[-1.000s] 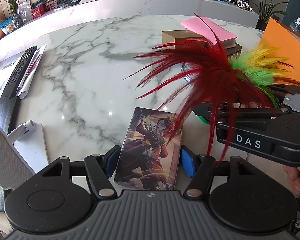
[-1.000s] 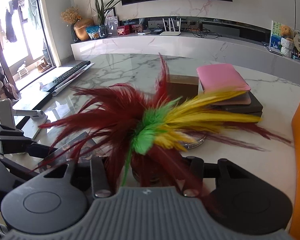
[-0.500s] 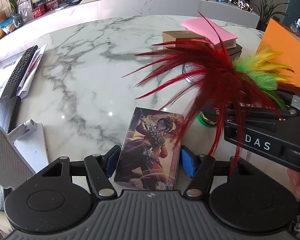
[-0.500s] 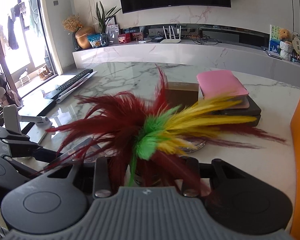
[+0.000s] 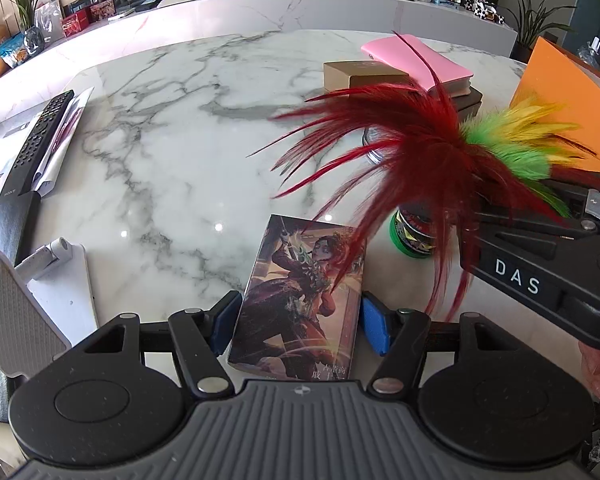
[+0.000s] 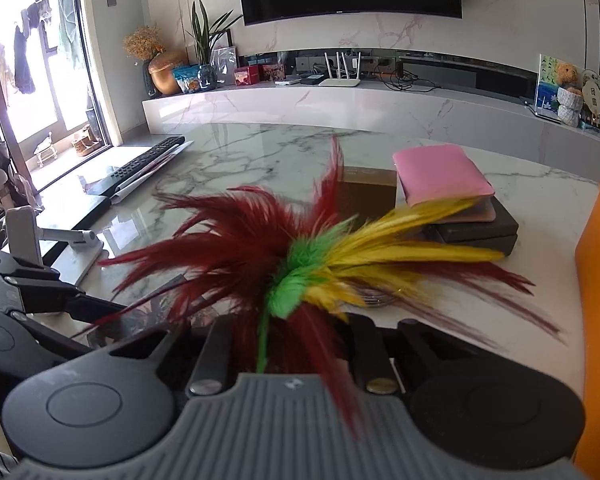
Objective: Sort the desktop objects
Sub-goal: 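Grasp the red-yellow feather shuttlecock with the right tool, then carry the shuttlecock over the orange box with the right tool while the left lifts the illustrated card box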
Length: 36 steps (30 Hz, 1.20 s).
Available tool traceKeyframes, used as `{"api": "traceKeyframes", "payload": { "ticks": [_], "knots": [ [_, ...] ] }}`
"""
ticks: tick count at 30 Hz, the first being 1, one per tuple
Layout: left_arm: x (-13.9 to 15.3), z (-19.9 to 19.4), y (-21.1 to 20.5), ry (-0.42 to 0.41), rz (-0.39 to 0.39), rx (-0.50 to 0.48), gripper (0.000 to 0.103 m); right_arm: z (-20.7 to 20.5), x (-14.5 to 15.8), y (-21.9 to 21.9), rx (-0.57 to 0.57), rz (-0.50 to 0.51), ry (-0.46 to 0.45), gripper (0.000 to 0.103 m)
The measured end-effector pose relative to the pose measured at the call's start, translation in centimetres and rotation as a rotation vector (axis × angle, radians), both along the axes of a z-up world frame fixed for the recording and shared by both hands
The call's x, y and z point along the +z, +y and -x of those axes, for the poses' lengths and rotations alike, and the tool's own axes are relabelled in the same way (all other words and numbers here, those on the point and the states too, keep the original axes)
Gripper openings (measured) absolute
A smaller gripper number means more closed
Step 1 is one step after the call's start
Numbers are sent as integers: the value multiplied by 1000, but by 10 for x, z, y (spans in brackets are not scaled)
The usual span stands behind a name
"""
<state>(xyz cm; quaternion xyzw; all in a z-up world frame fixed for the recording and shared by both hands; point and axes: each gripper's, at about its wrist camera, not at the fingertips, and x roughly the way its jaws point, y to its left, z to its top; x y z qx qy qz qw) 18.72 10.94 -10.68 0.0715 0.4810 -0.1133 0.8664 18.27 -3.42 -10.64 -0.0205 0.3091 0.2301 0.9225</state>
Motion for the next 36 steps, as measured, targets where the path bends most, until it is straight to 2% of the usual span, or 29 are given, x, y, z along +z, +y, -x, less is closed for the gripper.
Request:
{"api": "traceKeyframes", "payload": {
  "ticks": [3, 12, 17, 22, 32, 36],
  "knots": [
    [0, 0, 0, 0, 1, 1, 74, 5, 1, 1, -10, 21, -38, 15],
    [0, 3, -3, -8, -11, -11, 72, 9, 7, 1, -11, 19, -63, 14],
    [1, 3, 2, -9, 27, 24, 71, 10, 11, 1, -21, 21, -66, 14],
    [4, 4, -1, -1, 24, 8, 71, 14, 16, 1, -14, 17, -80, 14],
    [15, 12, -4, -35, 20, 24, 71, 28, 31, -4, -23, -4, -85, 14],
    [26, 21, -9, -79, 32, 33, 70, 37, 43, -11, -40, -26, -83, 14]
  ]
}}
